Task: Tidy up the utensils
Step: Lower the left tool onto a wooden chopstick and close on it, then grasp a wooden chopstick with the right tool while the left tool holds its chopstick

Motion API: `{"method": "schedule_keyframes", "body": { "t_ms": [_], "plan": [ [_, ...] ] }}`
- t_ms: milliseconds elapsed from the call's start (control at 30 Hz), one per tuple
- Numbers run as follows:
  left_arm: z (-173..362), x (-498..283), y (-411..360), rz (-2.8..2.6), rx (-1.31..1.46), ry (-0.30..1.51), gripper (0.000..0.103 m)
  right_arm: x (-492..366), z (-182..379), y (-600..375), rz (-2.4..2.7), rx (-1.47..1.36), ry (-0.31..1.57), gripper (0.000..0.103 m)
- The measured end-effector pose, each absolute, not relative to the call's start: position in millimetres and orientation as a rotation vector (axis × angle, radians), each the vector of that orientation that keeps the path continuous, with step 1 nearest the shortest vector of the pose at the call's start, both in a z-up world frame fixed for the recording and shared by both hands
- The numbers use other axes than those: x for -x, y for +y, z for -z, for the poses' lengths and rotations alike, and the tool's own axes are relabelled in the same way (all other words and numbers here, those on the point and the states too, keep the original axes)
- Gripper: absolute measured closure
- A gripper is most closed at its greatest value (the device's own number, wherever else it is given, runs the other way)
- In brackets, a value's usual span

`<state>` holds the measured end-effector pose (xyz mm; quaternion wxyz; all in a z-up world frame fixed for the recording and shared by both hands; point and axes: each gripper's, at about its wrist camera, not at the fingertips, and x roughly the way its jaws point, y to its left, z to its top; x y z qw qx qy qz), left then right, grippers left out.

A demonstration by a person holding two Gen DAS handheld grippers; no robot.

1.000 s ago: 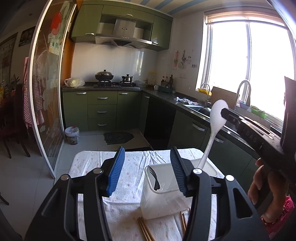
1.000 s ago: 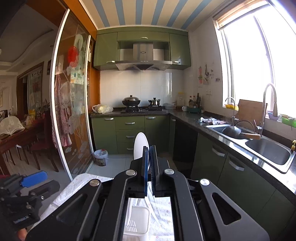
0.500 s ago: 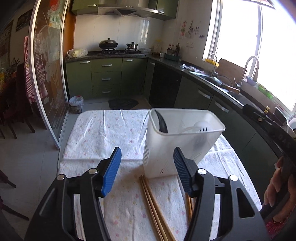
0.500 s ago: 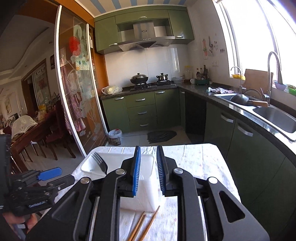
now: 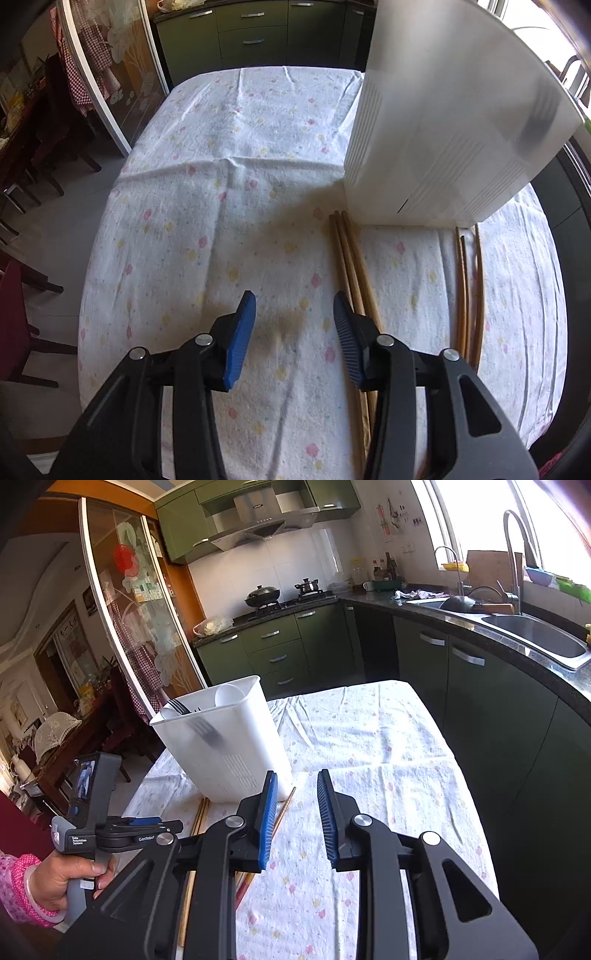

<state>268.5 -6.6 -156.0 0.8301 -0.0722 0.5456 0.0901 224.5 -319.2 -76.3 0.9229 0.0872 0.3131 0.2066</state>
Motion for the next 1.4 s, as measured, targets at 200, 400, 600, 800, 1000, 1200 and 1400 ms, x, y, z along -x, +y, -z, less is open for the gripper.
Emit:
{"method": "schedule_keyframes", "body": {
  "t_ms": [200,400,600,800,1000,1200,1400],
  "plan": [
    [160,-274,-10,-0.187,0.185,1.192,0.063,-228,75,-323,-0.437,-0.195,0.653,0.079],
    [151,-275,-14,-0.185,0.205,1.182,0.063,-230,76,-323,-0.445,-0.199,0.663,0.079],
    [154,-277,-18,-0.171,0.200,1.206,0.064,-233,74,-321,-0.453,-0.202,0.668,0.079],
    [158,-279,-20,-0.174,0.181,1.218,0.062,-233,71,-323,-0.455,-0.203,0.665,0.079],
    [161,-285,-23,-0.186,0.150,1.237,0.063,-235,73,-314,-0.470,-0.186,0.693,0.079],
    [160,-283,-16,-0.163,0.119,1.254,0.089,-242,89,-282,-0.492,-0.090,0.816,0.078],
    [160,-276,6,-0.158,0.138,1.263,0.093,-267,123,-245,-0.558,-0.094,1.005,0.078]
  ]
}}
